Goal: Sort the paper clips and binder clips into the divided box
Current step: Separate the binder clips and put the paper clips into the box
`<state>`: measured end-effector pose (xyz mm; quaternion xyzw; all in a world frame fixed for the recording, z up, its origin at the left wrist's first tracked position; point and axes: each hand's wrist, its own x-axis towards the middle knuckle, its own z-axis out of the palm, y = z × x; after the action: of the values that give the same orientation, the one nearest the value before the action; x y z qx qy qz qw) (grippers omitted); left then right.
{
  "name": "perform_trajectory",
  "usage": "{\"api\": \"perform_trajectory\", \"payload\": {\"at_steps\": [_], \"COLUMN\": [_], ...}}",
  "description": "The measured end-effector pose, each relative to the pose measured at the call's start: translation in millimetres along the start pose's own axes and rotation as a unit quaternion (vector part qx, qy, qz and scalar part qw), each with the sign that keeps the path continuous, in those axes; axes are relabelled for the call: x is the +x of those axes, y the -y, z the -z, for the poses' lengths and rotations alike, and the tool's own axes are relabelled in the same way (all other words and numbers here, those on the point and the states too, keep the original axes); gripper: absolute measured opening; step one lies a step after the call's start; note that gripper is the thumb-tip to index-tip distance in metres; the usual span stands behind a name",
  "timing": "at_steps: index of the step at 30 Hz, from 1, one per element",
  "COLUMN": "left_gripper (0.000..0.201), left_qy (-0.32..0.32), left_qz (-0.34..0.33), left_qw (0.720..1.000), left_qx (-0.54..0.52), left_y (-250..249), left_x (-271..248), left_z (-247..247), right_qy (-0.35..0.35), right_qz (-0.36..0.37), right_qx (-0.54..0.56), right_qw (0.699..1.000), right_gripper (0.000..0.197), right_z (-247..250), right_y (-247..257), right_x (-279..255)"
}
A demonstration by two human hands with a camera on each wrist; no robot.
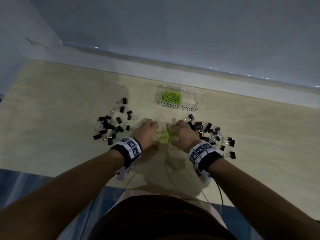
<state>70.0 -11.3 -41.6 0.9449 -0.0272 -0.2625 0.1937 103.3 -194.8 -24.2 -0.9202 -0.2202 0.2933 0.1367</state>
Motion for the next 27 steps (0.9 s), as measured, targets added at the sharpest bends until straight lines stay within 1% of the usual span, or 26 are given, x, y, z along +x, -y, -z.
{"api": "perform_trajectory", "payload": {"at_steps": [1, 2, 3, 4, 5, 7, 9, 12, 14, 16, 18, 20, 24, 27], "left_gripper": [0.057, 0.057, 0.059, 0.061, 0.057, 0.041, 0.025, 0.015, 0.011, 0.009, 0.008, 0.008, 0.006, 0.007], "left_qy": [-0.009, -0.015, -0.017, -0.014, -0.013, -0.026, -0.048, -0.065, -0.069, -0.083, -0.100, -0.124, -0.173, -0.209], "left_qz": [0.011, 0.015, 0.016, 0.017, 0.018, 0.020, 0.022, 0.020, 0.019, 0.019, 0.018, 0.011, -0.005, -0.005], "left_qw": [1.000, 1.000, 1.000, 1.000, 0.999, 0.998, 0.994, 0.992, 0.992, 0.989, 0.983, 0.974, 0.958, 0.948], "left_qx": [0.004, 0.002, -0.009, -0.022, -0.034, -0.061, -0.093, -0.106, -0.104, -0.119, -0.153, -0.189, -0.228, -0.238], "left_y": [-2, -5, -8, -11, -13, -14, -12, -8, -5, -2, -1, -5, -20, -31], "left_x": [0, 1, 1, 1, 2, 2, 1, 1, 2, 3, 3, 4, 18, 38], "left_z": [-7, -12, -15, -17, -18, -20, -20, -15, -9, -5, 2, 13, 49, 76], "right_qy": [-0.002, -0.004, -0.006, -0.005, 0.002, 0.012, 0.000, -0.037, -0.061, -0.092, -0.125, -0.155, -0.237, -0.270], "right_qz": [-0.015, -0.025, -0.030, -0.030, -0.031, -0.024, -0.014, -0.009, -0.035, -0.075, -0.100, -0.109, -0.085, -0.089], "right_qx": [-0.004, -0.010, -0.016, -0.016, -0.011, -0.003, 0.005, 0.033, 0.078, 0.144, 0.209, 0.256, 0.279, 0.265], "right_qw": [1.000, 1.000, 0.999, 0.999, 0.999, 1.000, 1.000, 0.999, 0.994, 0.982, 0.965, 0.948, 0.927, 0.921], "right_gripper": [0.067, 0.070, 0.069, 0.066, 0.061, 0.050, 0.035, 0.020, 0.014, 0.009, 0.010, 0.013, 0.006, 0.005], "right_z": [-3, -3, -4, -5, -5, -6, -7, -6, -6, -4, 3, 18, 60, 84], "right_y": [3, 7, 11, 14, 16, 17, 16, 10, 4, -2, -3, 0, 5, 6], "right_x": [0, 0, 2, 4, 6, 8, 7, 6, 6, 5, 3, 3, 23, 51]}}
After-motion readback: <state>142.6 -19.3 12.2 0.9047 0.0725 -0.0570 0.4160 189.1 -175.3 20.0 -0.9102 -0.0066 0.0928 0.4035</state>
